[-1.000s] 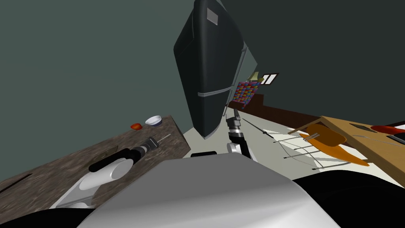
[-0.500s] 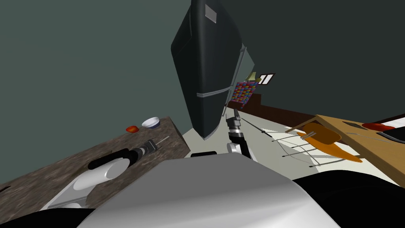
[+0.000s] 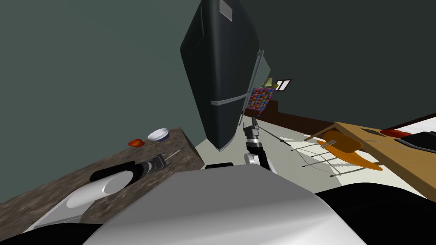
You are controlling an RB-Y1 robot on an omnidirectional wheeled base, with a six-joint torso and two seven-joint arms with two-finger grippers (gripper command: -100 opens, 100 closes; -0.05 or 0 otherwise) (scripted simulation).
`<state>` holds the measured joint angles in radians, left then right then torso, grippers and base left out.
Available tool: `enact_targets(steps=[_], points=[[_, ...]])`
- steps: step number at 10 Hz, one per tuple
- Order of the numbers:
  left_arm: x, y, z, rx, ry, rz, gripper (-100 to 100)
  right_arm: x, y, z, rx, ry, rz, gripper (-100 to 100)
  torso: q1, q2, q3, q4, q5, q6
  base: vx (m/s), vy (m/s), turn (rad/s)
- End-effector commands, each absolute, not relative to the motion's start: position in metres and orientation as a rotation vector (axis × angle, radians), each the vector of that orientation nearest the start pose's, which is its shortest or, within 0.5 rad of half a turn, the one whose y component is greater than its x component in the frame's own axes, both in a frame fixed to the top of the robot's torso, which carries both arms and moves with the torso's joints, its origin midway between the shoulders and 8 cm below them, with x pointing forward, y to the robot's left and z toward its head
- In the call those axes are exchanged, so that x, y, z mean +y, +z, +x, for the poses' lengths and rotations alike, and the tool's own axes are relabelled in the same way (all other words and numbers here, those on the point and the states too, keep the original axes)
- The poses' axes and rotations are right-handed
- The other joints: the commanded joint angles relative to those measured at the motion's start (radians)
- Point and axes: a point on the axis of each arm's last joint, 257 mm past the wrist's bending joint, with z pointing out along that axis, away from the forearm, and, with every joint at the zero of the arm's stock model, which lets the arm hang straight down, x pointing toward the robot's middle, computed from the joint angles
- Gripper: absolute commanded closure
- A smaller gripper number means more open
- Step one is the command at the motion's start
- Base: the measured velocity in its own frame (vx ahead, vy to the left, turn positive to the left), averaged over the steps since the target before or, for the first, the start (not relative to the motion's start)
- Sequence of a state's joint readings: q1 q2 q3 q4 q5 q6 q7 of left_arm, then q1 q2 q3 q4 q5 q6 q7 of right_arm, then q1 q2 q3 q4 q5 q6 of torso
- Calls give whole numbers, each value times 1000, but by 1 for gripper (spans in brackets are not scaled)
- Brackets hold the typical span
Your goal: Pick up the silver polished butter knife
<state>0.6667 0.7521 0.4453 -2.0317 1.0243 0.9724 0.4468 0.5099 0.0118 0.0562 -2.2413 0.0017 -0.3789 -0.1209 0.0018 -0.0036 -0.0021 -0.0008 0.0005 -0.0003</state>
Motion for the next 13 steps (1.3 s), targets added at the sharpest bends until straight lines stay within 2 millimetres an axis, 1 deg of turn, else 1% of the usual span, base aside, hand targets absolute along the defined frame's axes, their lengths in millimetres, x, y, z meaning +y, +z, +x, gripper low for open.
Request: enact_targets(steps=[1, 2, 3, 4, 5, 6, 7, 8, 9, 10, 13], points=[[486, -313, 254, 1205, -724, -2526, -100, -266, -21, 371, 682, 1421, 863, 0, 0, 0, 0, 0, 0, 0, 50, 16, -35], [489, -316, 244, 1199, -687, -2579, -100, -266, -21, 371, 682, 1421, 863, 0, 0, 0, 0, 0, 0, 0, 54, 24, -50], [488, -318, 240, 1206, -669, -2592, -100, -266, -21, 371, 682, 1421, 863, 0, 0, 0, 0, 0, 0, 0, 48, 25, -40], [492, -321, 230, 1200, -630, -2642, -100, -266, -21, 371, 682, 1421, 863, 0, 0, 1, 0, 0, 0, 0, 65, 23, -62], [491, -322, 227, 1207, -614, -2653, -100, -266, -21, 371, 682, 1421, 863, 0, 0, 0, 0, 0, 0, 0, 57, 18, -38], [494, -324, 216, 1202, -571, -2700, -100, -266, -21, 371, 682, 1421, 863, 0, 0, 0, 0, 0, 0, 0, 49, 21, -56], [493, -325, 214, 1207, -559, -2708, -100, -266, -21, 371, 682, 1421, 863, 0, 0, 0, 0, 0, 0, 0, 45, 26, -33], [495, -326, 203, 1206, -509, -2756, -100, -266, -21, 371, 682, 1421, 863, 0, 0, 1, 0, 0, 0, 0, 54, 23, -55], [499, -326, 195, 1201, -471, -2790, -100, -266, -21, 371, 682, 1421, 863, 0, 0, 0, 0, 0, 0, 0, 81, 32, -85], [498, -327, 192, 1207, -455, -2800, -100, -266, -21, 371, 682, 1421, 863, 0, 1, -1, -1, 0, 0, 0, 63, 25, -28], [504, -323, 167, 1210, -322, -2890, -100, -266, -21, 371, 682, 1421, 863, 0, 0, 0, 0, 0, 0, 0, 60, 24, -53]])
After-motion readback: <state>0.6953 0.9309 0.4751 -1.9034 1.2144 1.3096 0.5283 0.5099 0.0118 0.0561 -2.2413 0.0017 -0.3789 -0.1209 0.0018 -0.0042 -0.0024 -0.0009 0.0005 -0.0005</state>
